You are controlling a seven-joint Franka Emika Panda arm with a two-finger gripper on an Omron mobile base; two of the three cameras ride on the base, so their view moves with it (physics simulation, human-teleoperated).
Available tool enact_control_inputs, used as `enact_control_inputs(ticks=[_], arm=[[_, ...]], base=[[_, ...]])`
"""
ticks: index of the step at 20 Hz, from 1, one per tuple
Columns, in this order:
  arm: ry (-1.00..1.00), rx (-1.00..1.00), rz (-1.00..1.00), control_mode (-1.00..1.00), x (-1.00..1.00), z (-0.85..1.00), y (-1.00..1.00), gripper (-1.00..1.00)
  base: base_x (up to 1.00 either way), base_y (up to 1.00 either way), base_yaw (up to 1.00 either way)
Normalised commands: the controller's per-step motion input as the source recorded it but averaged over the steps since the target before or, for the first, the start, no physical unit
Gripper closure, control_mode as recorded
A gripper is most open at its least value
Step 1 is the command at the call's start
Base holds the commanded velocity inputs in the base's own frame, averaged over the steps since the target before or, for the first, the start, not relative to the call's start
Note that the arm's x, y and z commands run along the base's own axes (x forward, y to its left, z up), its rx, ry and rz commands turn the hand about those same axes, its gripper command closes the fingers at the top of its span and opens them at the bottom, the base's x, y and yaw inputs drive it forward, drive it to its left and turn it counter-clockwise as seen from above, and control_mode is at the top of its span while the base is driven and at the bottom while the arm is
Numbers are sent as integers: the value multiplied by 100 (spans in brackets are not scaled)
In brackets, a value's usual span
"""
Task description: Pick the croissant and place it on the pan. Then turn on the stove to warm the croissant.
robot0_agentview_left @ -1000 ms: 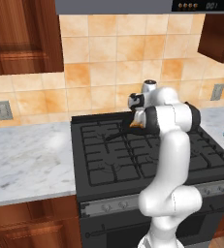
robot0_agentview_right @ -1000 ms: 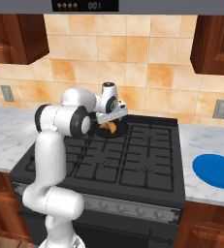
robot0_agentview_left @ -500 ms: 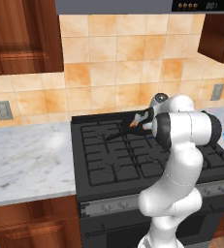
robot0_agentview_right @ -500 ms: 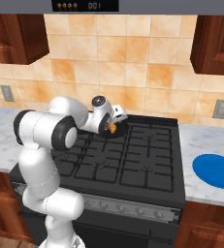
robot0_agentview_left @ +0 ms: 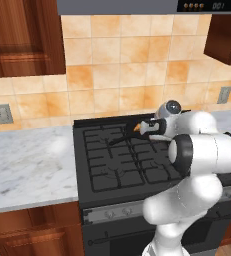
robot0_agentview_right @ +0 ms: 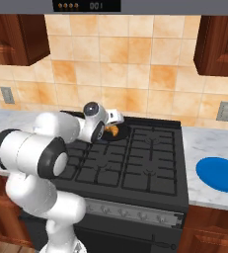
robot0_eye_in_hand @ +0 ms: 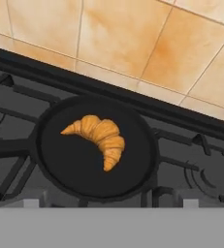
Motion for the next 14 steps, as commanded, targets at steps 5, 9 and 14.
enact_control_inputs(ticks=[5,9,14], arm=[[-6,19,0,-100,-70,53,-25,-100],[-1,18,0,-100,-73,42,-24,-100],[-4,16,0,-100,-80,28,-24,-100]], base=[[0,0,0],[0,0,0],[0,0,0]])
